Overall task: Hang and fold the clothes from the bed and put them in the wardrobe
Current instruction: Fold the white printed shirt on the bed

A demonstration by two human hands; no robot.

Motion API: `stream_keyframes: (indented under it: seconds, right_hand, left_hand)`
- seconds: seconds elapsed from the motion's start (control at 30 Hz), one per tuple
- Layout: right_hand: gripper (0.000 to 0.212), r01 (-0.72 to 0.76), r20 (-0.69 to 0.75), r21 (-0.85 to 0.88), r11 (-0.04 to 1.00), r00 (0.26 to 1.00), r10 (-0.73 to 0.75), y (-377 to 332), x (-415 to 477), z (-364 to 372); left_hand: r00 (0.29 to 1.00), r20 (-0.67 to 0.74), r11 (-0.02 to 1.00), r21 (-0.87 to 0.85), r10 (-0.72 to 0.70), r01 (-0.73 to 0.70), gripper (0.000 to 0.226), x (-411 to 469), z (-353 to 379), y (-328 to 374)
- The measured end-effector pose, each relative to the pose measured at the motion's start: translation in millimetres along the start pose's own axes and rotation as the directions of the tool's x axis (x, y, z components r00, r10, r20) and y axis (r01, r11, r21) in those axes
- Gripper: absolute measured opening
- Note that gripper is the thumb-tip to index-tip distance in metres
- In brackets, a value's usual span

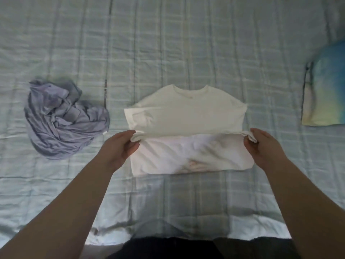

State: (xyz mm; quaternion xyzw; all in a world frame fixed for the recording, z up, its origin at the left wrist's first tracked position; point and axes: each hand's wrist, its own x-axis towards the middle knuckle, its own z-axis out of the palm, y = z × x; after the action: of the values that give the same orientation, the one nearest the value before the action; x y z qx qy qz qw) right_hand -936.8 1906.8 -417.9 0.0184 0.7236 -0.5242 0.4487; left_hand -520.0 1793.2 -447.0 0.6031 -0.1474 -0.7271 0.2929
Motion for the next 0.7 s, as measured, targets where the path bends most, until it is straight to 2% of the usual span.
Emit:
stream_keyframes:
  seconds: [0.17, 0.3, 0.4, 0.6, 0.7]
  right_hand:
    - [0.006, -0.034, -0.026, 0.096, 0.995, 0.999, 0.036, -24, 75, 59]
    - [0.004, -0.02, -0.033, 0.093, 0.995, 0.999, 0.023, -38, 132, 98]
    - [0.005, 0.005, -0.022, 0.13, 0.991, 1.0, -0.002, -46, 174, 122]
    - [0.011, 0.063, -0.002, 0.133, 0.989, 0.998, -0.063, -40, 234, 147]
    - [0.03, 0.137, 0.012, 0.06, 0.989, 0.99, -0.137, -24, 244, 157]
  left_hand:
    - [1.0, -0.001, 0.997, -0.072, 0.027, -0.027, 0.018, 82, 43, 47]
    - [0.995, -0.067, 0.997, 0.026, 0.078, -0.076, 0.013, 137, 70, 78]
    - [0.989, -0.093, 0.994, 0.011, 0.111, -0.111, 0.013, 175, 79, 91]
    - [0.98, -0.122, 0.985, -0.059, 0.155, -0.163, 0.011, 232, 91, 87]
    - [0.96, -0.125, 0.967, -0.003, 0.251, -0.253, 0.027, 242, 98, 73]
